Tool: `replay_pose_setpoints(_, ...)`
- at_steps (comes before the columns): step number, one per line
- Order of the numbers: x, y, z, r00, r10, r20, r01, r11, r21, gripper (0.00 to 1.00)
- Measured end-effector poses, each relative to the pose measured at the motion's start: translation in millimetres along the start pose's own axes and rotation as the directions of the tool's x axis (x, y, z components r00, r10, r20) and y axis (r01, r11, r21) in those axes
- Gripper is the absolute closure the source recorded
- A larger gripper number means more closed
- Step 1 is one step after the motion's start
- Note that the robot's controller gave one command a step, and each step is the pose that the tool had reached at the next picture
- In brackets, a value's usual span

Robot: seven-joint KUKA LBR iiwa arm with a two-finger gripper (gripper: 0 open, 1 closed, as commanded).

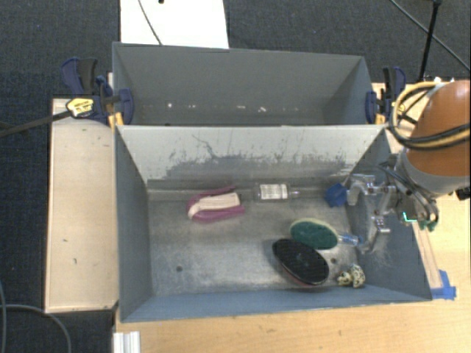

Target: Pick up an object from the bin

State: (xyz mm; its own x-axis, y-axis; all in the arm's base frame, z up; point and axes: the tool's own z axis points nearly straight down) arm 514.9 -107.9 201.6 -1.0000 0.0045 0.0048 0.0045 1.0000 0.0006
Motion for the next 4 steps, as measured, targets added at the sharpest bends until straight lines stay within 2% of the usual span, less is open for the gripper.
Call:
replay_pose_setpoints(1,4.1,27.0,125.1,0.906,-0.421,0.027,0.421,0.907,0.015,0.0)
replay_pose_setpoints(2,4.9,29.6,123.3,0.904,-0.427,0.023,0.427,0.904,0.01,1.0)
replay_pose_setpoints(3,4.8,29.5,123.2,0.902,-0.431,0.024,0.431,0.902,0.01,1.0)
replay_pose_setpoints(4,-15.7,76.3,122.9,0.723,-0.691,0.011,0.69,0.723,0.018,1.0)
